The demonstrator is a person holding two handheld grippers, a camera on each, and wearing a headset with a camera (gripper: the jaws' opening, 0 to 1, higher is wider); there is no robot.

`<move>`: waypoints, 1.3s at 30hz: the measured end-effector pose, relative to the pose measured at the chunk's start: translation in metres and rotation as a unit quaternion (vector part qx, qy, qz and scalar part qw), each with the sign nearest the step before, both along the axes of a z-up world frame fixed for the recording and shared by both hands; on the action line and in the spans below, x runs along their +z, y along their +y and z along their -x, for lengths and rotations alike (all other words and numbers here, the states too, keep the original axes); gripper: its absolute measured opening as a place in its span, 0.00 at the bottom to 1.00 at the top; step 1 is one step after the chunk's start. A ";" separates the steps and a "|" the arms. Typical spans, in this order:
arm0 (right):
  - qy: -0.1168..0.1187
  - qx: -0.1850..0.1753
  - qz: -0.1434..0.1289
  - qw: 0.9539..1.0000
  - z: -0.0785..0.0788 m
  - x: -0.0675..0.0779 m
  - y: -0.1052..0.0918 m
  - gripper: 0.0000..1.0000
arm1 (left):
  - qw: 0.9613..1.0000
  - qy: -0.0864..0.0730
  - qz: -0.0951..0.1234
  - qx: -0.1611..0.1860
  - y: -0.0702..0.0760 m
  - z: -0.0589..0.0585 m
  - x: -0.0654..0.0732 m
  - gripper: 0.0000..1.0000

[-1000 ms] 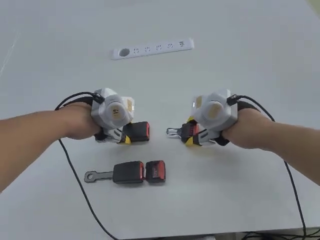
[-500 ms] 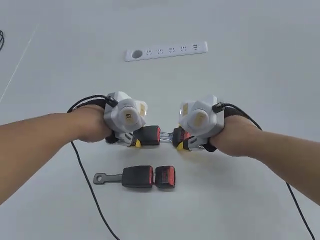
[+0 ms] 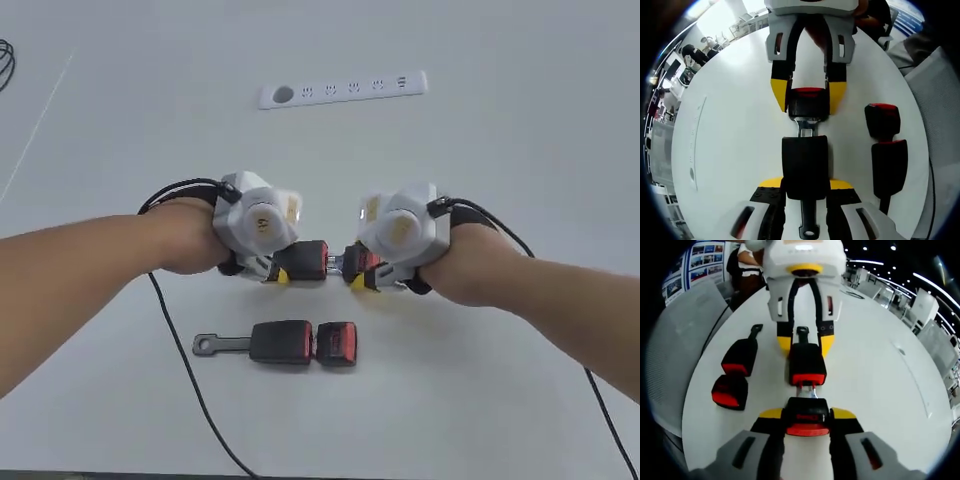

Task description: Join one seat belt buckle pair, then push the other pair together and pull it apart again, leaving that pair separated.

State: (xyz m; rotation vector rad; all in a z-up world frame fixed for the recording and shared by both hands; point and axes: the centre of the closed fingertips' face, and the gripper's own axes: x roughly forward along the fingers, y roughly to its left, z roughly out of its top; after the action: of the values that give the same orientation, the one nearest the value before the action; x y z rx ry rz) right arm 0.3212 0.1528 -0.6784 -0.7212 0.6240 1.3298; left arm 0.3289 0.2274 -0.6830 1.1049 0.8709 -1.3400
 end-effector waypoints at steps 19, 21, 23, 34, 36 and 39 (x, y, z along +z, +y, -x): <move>0.004 0.014 0.000 1.000 -0.004 0.000 0.019 0.30 | 1.000 0.009 0.008 -0.004 -0.004 0.005 0.004 0.30; 0.003 0.015 -0.001 1.000 -0.003 0.000 0.018 0.30 | 1.000 0.010 0.007 -0.002 -0.003 0.005 0.004 0.30; 0.003 0.017 -0.001 1.000 -0.003 0.000 0.018 0.30 | 1.000 0.010 0.006 0.000 -0.003 0.004 0.004 0.30; 0.002 0.021 0.003 1.000 -0.003 -0.001 0.018 0.31 | 1.000 0.009 0.008 0.004 -0.001 0.002 0.001 0.30; 0.002 0.022 0.004 1.000 -0.003 -0.001 0.017 0.31 | 1.000 0.009 0.005 0.006 -0.001 0.001 0.001 0.30; 0.001 0.023 0.006 1.000 -0.003 -0.001 0.015 0.31 | 1.000 0.010 0.004 0.006 0.000 0.001 0.001 0.30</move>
State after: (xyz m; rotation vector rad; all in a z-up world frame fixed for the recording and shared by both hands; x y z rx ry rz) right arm 0.3247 0.1682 -0.6795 -0.7475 0.6199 1.3714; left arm 0.3283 0.2271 -0.6821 1.0802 0.8838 -1.3463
